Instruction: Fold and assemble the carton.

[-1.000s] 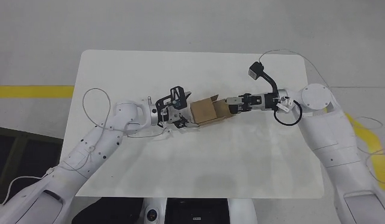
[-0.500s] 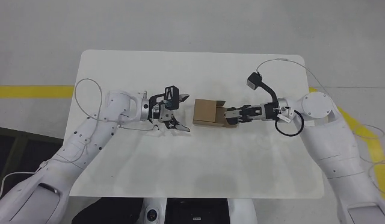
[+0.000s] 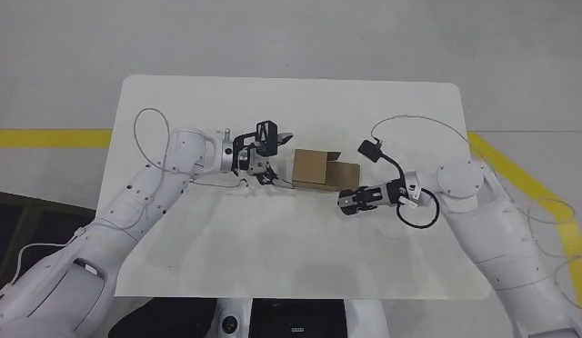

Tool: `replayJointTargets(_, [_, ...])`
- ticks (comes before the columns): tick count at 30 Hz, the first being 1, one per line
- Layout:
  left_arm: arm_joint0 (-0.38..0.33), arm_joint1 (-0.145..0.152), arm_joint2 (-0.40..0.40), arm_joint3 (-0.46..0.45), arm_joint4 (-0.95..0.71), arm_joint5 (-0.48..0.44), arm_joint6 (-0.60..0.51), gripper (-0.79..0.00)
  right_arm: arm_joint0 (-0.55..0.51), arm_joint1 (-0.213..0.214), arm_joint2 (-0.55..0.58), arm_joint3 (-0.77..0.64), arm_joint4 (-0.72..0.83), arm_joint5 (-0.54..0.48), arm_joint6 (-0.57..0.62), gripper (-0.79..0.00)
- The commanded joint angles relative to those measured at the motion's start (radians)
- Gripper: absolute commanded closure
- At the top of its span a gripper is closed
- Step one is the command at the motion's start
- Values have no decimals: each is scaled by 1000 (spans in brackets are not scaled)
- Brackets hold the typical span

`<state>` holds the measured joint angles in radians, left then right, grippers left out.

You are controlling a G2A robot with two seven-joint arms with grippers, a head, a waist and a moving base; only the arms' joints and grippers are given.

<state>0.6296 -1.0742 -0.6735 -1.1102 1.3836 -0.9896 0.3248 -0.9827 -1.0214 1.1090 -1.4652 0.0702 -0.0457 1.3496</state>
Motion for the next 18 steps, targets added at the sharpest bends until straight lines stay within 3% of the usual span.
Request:
replayJointTargets(1, [-8, -9, 13, 14, 9, 3, 2, -785, 1, -1, -9, 12, -6, 4, -7, 0])
replayJointTargets(18, [-68, -79, 87, 110, 86, 34, 51, -785, 43, -14, -27, 122, 57, -51, -126, 0])
